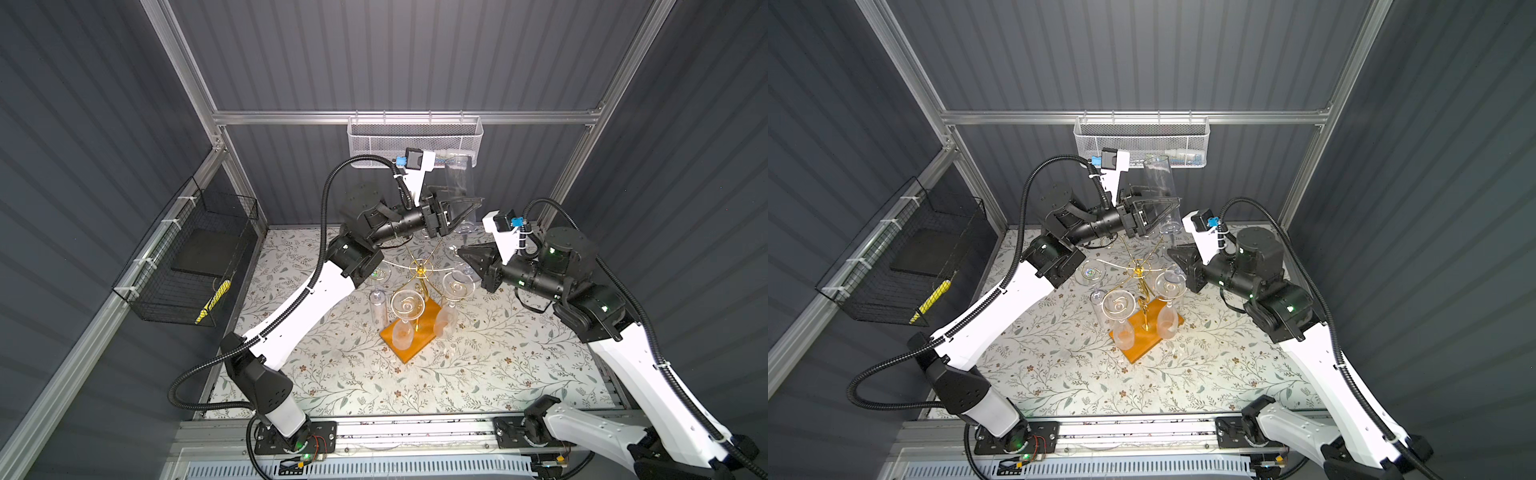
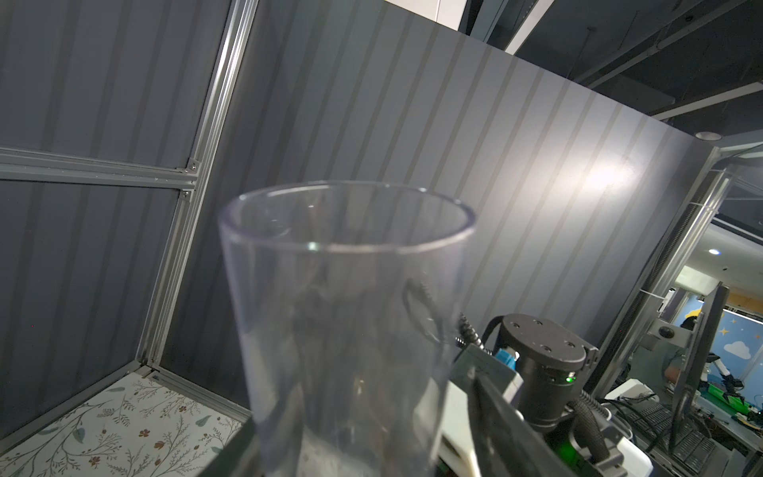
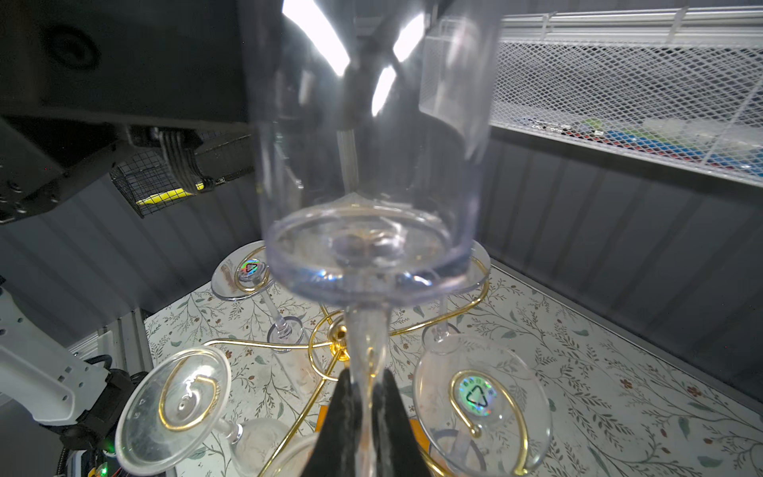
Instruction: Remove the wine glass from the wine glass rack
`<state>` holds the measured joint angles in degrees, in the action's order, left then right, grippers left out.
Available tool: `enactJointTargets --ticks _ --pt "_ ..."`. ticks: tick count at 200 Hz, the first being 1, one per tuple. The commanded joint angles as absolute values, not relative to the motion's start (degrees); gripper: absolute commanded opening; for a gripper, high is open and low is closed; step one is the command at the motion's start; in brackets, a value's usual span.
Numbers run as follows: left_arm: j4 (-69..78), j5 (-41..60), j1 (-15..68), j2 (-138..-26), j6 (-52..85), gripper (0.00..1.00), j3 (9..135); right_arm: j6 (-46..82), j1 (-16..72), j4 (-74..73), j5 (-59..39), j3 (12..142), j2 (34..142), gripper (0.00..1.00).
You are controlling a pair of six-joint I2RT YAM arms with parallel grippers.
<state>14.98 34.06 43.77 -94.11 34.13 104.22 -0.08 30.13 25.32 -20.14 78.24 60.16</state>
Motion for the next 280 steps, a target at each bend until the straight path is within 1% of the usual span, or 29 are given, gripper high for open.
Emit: enactJointTargets --ticks 1,28,31,46,71,96,100,102,108,112,113,114,116,134,154,198,218,219,223,280 --pt "18.1 34.2 43.9 -94.2 33.9 0.6 105.7 -1.8 30.8 25.5 -19.9 79.8 60.3 0.0" --pt "18.5 33.8 43.9 -94.0 34.1 0.5 105.3 -2.5 31.3 25.9 -19.9 80.1 60.5 0.0" --pt "18.5 33.7 43.9 -94.0 34.2 0.49 105.2 -2.7 31.4 26.0 -18.0 80.1 60.5 0.0" --pt "19.1 33.2 43.9 -93.7 34.1 0.44 104.8 -3.1 31.7 26.0 -17.6 80.2 60.5 0.0" --pt "20.3 33.1 43.9 -93.5 34.4 0.4 104.2 -3.2 32.0 26.0 -17.4 80.1 60.6 0.0" --pt "20.8 33.0 43.9 -93.3 34.6 0.39 103.9 -2.9 32.1 25.9 -16.8 80.0 60.5 0.0" --pt "20.9 32.8 43.9 -93.2 34.6 0.39 103.8 -2.6 32.1 25.6 -16.2 79.9 60.4 0.18" --pt "21.0 32.8 43.9 -93.2 34.5 0.39 103.8 -2.3 32.2 25.6 -15.8 80.0 60.3 0.31" --pt "21.0 32.7 43.9 -92.9 34.5 0.38 103.5 -1.6 32.1 25.2 -14.6 80.0 60.1 0.62" --pt "21.0 32.6 43.9 -92.7 34.4 0.38 103.4 -1.2 32.2 25.0 -13.6 80.0 59.9 0.89" --pt "21.0 32.5 43.9 -92.7 34.3 0.38 103.4 -1.0 32.2 24.8 -13.4 79.9 59.8 0.94" --pt "21.1 32.5 43.9 -92.6 34.3 0.38 103.4 -0.9 32.2 24.8 -13.1 80.0 59.8 0.96" --pt "21.0 32.4 43.9 -92.5 34.2 0.38 103.3 -0.7 32.1 24.6 -12.6 79.9 59.6 0.98" --pt "20.2 32.0 43.9 -91.0 32.6 0.38 102.7 1.9 32.1 22.6 -6.1 79.2 57.5 0.99" --pt "16.9 30.2 43.9 -88.5 28.4 0.38 102.0 2.1 32.2 17.8 -0.9 77.0 53.8 0.99" --pt "7.2 23.7 43.9 -82.6 15.9 0.38 101.8 0.2 32.1 14.2 7.3 72.7 47.5 0.99" --pt "3.1 19.4 43.9 -79.5 8.9 0.37 100.7 0.6 32.1 14.0 11.2 71.0 45.5 0.99" --pt "3.1 17.7 44.0 -79.3 8.6 0.37 100.7 0.6 32.1 14.0 11.4 70.9 45.4 0.99" --pt "2.6 16.4 43.9 -78.5 7.4 0.37 100.2 0.8 32.1 13.9 11.9 70.5 45.0 0.99" --pt "-3.1 0.1 43.9 -68.5 -8.9 0.37 94.3 3.3 32.1 15.5 17.0 65.6 40.3 0.99"
